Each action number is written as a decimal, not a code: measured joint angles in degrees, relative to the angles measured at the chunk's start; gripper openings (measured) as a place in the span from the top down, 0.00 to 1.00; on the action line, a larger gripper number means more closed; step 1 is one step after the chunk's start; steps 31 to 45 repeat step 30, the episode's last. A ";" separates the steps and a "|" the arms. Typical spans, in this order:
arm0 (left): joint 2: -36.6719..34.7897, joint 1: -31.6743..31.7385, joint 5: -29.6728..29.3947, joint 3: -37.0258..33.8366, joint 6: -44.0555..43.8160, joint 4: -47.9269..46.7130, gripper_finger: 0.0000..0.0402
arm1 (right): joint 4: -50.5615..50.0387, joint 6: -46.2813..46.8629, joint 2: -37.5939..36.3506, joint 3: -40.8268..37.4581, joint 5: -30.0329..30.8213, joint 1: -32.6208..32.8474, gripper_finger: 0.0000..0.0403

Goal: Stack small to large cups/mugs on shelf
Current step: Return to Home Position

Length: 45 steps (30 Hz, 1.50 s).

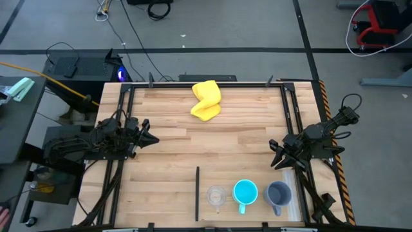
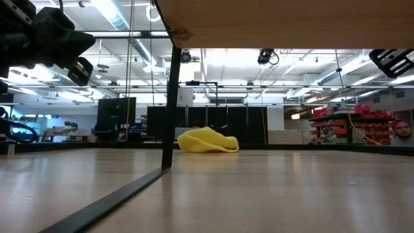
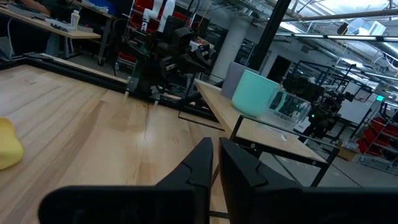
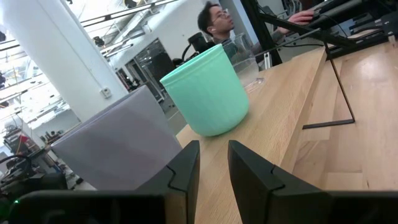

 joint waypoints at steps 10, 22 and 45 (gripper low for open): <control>0.00 -0.01 0.00 0.00 -0.01 0.00 0.94 | 0.00 0.00 -0.02 0.00 0.00 -0.02 0.77; 0.00 0.00 0.00 0.00 -0.02 0.00 0.91 | 0.02 -0.02 -0.02 0.00 0.00 -0.02 0.77; 0.00 0.00 0.00 0.00 -0.02 0.00 0.94 | 0.02 -0.02 -0.01 0.01 -0.02 -0.01 0.77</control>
